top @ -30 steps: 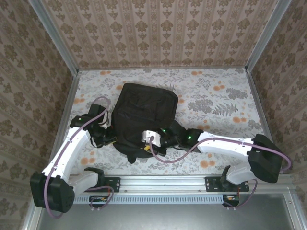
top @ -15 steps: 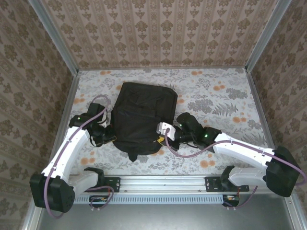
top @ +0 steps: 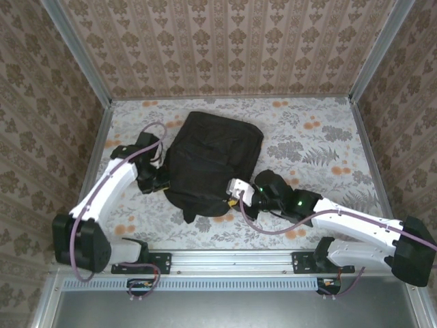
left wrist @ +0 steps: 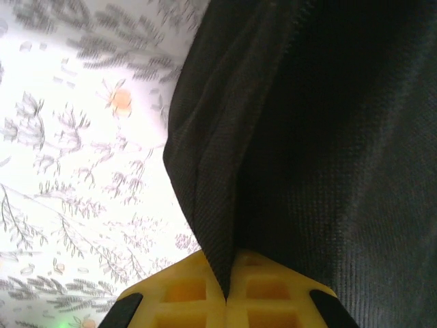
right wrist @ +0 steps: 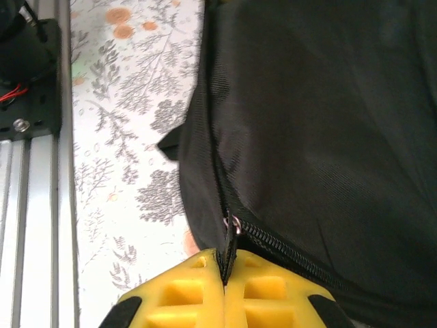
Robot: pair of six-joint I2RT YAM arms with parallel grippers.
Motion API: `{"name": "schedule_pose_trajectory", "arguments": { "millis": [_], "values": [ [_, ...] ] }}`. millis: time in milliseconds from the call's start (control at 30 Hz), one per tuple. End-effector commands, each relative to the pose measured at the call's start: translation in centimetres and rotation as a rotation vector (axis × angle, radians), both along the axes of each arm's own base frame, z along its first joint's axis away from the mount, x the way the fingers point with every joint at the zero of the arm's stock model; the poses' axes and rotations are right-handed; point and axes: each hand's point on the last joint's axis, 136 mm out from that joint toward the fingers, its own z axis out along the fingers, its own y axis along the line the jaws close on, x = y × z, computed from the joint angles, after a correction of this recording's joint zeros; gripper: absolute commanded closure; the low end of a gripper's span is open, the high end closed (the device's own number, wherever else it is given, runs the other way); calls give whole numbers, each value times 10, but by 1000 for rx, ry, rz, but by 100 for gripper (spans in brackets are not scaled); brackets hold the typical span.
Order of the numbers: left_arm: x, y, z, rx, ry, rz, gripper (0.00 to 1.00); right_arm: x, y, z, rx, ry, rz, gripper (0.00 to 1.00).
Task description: Pack books, pencil case, and school supplies into a backpack
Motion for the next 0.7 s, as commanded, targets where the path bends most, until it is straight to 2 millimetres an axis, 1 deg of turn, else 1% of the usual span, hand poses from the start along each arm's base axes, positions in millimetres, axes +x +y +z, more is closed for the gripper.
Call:
{"name": "schedule_pose_trajectory", "arguments": {
  "millis": [0, 33, 67, 100, 167, 233, 300, 400, 500, 567, 667],
  "values": [
    [46, -2, 22, 104, -169, -38, 100, -19, 9, 17, 65, -4, 22, 100],
    [51, -6, 26, 112, -180, -47, 100, -22, 13, 18, 74, 2, 25, 100],
    [56, -8, 29, 117, -186, -53, 98, -25, 17, 20, 86, 6, 30, 100],
    [61, -10, 30, 120, -185, -55, 92, -28, 22, 21, 93, 9, 37, 100],
    [66, -9, 33, 126, -177, -43, 81, -26, 30, 22, 101, 14, 24, 100],
    [65, -10, 37, 105, -169, -29, 76, -19, 36, 21, 107, 22, 1, 100],
    [55, -16, 38, 44, -158, -11, 74, -8, 43, 20, 112, 17, -46, 100],
    [36, -27, 40, -69, -135, 27, 72, 1, 55, 19, 125, 24, -64, 100],
    [15, -38, 37, -152, -103, 51, 71, 6, 68, 18, 142, 40, -70, 100],
    [2, -45, 35, -187, -83, 66, 68, 9, 75, 20, 171, 50, -76, 100],
    [-15, -50, 28, -207, -54, 94, 66, 10, 83, 22, 200, 67, -70, 100]
  ]
}}
